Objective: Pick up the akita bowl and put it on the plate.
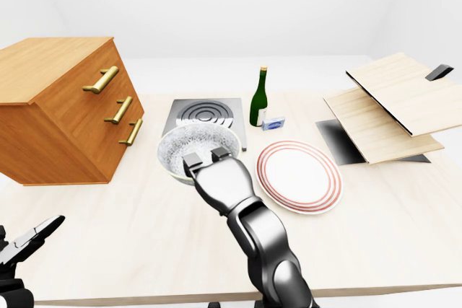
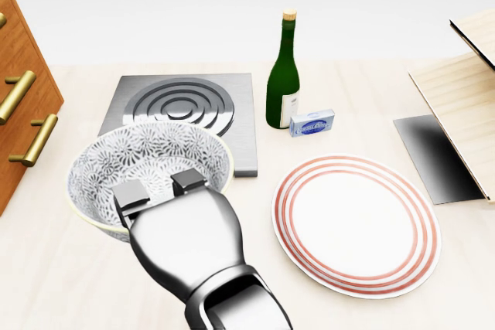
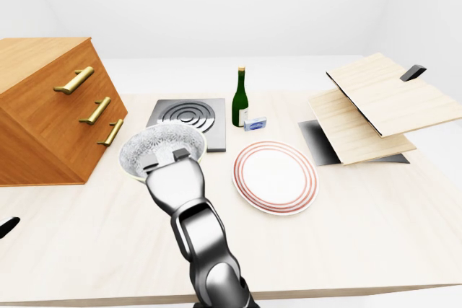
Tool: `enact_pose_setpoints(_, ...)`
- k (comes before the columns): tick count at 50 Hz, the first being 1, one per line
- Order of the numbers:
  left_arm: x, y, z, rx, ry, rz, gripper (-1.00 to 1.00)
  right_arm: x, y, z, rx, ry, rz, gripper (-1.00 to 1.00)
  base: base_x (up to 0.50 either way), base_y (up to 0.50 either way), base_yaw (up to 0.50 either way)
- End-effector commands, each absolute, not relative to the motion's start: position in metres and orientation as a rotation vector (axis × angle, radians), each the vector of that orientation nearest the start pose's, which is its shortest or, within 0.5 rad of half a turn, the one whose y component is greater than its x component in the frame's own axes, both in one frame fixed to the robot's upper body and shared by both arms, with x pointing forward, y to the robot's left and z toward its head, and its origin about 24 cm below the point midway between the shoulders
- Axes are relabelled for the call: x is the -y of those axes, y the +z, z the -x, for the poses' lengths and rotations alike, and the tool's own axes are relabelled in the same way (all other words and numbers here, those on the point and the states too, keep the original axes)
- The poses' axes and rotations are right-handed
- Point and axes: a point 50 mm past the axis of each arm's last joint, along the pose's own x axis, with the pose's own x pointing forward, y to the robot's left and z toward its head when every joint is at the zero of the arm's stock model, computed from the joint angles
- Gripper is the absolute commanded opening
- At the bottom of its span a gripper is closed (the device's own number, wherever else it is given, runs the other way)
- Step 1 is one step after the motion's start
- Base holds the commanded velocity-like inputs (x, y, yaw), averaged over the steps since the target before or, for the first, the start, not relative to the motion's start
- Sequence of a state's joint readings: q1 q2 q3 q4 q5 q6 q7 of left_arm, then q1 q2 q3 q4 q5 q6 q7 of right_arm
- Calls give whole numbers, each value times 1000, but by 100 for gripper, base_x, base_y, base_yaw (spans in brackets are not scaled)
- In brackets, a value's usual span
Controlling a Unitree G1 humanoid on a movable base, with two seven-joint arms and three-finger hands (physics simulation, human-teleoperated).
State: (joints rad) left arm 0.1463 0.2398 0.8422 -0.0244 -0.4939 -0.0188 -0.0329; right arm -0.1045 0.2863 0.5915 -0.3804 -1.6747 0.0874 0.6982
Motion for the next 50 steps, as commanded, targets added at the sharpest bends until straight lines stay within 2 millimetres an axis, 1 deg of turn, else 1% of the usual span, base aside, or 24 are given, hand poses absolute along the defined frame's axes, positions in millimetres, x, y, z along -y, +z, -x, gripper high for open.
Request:
enact_pose_setpoints(1,-379,80,-137,217,803,156,100,4,166,-220,297,379,1441,-100,0,0,0)
enact_pose_setpoints(7,-379,79,-135,217,807,157,100,24,173,-221,285,302,1435,-100,0,0,0)
enact_pose_setpoints(11,-379,79,-134,218,808,156,100,31,172,-222,272,285,1432,-100,0,0,0)
enact_pose_setpoints(13,-379,79,-134,218,808,156,100,31,172,-222,272,285,1432,-100,0,0,0)
enact_pose_setpoints(17,-379,80,-134,218,810,158,100,40,171,-223,254,265,1437,-100,0,0,0)
enact_pose_setpoints(28,-379,81,-134,218,811,157,100,54,174,-223,238,210,1444,-100,0,0,0)
enact_pose_setpoints(39,-378,81,-133,218,812,159,100,64,177,-224,230,168,1448,-100,0,0,0)
enact_pose_setpoints(50,-378,82,-132,219,812,158,100,82,180,-225,205,110,1455,-100,0,0,0)
